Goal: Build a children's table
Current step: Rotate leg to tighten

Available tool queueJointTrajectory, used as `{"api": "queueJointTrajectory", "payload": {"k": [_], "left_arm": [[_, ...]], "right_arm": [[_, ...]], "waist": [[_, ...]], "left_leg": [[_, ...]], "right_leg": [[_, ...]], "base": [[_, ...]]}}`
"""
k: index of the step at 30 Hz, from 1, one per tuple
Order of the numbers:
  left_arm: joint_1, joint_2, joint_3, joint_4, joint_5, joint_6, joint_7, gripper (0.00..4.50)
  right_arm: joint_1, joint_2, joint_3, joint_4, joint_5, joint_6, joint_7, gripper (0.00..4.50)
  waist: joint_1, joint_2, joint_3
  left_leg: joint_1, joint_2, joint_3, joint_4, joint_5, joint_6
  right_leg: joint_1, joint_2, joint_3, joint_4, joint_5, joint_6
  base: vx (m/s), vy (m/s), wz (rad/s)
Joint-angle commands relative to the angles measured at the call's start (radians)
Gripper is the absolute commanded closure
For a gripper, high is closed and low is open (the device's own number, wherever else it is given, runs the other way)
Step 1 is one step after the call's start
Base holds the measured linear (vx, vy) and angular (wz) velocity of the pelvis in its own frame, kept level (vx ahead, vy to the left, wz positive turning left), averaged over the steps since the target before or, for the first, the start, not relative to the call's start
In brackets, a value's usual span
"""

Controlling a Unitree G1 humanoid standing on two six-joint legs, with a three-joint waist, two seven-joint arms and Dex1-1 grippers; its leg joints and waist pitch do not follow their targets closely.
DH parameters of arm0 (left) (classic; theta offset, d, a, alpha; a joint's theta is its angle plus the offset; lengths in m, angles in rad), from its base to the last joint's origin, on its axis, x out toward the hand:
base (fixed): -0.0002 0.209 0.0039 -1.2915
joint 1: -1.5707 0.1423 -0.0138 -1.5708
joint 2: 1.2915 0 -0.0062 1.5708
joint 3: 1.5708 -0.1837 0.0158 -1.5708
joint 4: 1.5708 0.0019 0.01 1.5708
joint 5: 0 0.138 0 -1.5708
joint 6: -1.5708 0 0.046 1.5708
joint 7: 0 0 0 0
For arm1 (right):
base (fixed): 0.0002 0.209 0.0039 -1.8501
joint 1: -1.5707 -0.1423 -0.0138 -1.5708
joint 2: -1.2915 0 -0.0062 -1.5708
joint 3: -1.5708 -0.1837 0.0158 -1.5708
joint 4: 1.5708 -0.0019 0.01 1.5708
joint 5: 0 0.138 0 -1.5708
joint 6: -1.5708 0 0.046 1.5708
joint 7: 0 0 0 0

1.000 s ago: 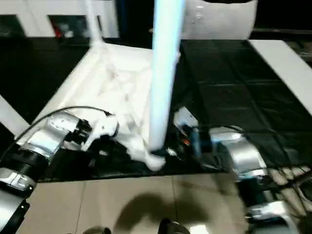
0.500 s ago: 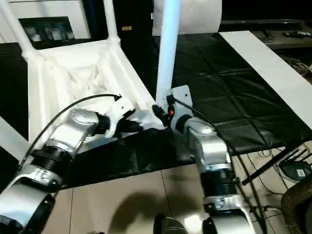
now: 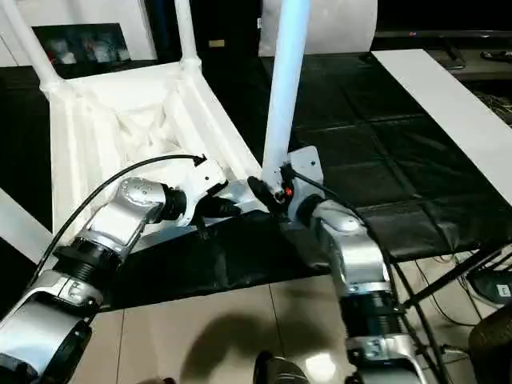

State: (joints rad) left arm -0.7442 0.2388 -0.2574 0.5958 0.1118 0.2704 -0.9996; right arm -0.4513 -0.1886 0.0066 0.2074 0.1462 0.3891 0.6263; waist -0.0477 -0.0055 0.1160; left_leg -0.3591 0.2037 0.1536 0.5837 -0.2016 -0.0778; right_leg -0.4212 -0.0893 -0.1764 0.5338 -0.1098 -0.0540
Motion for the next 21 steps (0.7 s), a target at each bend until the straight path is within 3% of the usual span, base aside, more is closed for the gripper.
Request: {"api": "queueJointTrajectory", "payload": {"k": [1,5,9,12,15,16,20,21], "left_arm": [[0.007,0.000,-0.005,-0.007,-0.034,-0.079,-0.047,4.50],[0.027,0.075,-0.046,0.004,-0.048,-0.206,-0.222,4.50],[0.034,0.127,-0.081,0.002,-0.051,-0.254,-0.337,4.50],[0.035,0.153,-0.103,0.004,-0.050,-0.298,-0.407,4.50],[0.038,0.171,-0.121,0.006,-0.044,-0.323,-0.455,4.50],[0.035,0.180,-0.130,0.016,-0.050,-0.352,-0.487,4.50],[0.032,0.184,-0.131,0.019,-0.058,-0.367,-0.515,4.50],[0.029,0.187,-0.133,0.022,-0.054,-0.375,-0.520,4.50]], "right_arm": [[0.021,-0.007,0.023,-0.022,0.040,-0.006,0.086,0.52],[0.033,-0.149,0.037,-0.019,0.079,-0.056,0.325,0.08],[0.024,-0.227,0.055,-0.002,0.096,-0.080,0.461,0.08],[0.009,-0.266,0.076,0.029,0.098,-0.117,0.544,0.08],[0.002,-0.288,0.099,0.053,0.094,-0.152,0.605,0.08],[-0.008,-0.300,0.110,0.067,0.122,-0.145,0.672,0.33],[-0.019,-0.305,0.119,0.071,0.148,-0.110,0.734,0.53],[-0.024,-0.310,0.133,0.076,0.142,-0.101,0.748,0.67]], "waist": [[0.007,-0.001,-0.078],[0.018,-0.004,-0.074],[0.035,-0.001,-0.075],[0.048,-0.002,-0.079],[0.058,-0.002,-0.085],[0.061,-0.006,-0.087],[0.075,-0.006,-0.087],[0.077,-0.010,-0.088]], "left_leg": [[-0.010,0.020,-0.002,-0.054,-0.109,0.167],[-0.005,0.020,0.000,-0.055,-0.149,0.155],[0.004,0.024,0.001,-0.057,-0.167,0.136],[0.005,0.027,0.000,-0.058,-0.153,0.123],[0.004,0.033,0.002,-0.057,-0.116,0.134],[0.003,0.032,0.004,-0.056,-0.107,0.141],[0.000,0.032,0.008,-0.054,-0.098,0.148],[0.002,0.033,0.009,-0.054,-0.096,0.144]], "right_leg": [[0.083,-0.062,0.065,-0.056,-0.339,-0.121],[0.080,-0.064,0.065,-0.066,-0.422,-0.098],[0.075,-0.065,0.067,-0.069,-0.461,-0.088],[0.076,-0.066,0.068,-0.063,-0.444,-0.100],[0.077,-0.066,0.073,-0.046,-0.351,-0.140],[0.080,-0.066,0.074,-0.041,-0.332,-0.147],[0.081,-0.065,0.073,-0.042,-0.351,-0.142],[0.080,-0.066,0.074,-0.044,-0.359,-0.139]], "base": [[0.000,0.000,0.00],[0.000,0.000,0.00],[0.000,0.000,0.00],[0.000,0.000,0.00],[0.000,0.000,0.00],[0.000,0.000,0.00],[0.000,0.000,0.00],[0.000,0.000,0.00]]}}
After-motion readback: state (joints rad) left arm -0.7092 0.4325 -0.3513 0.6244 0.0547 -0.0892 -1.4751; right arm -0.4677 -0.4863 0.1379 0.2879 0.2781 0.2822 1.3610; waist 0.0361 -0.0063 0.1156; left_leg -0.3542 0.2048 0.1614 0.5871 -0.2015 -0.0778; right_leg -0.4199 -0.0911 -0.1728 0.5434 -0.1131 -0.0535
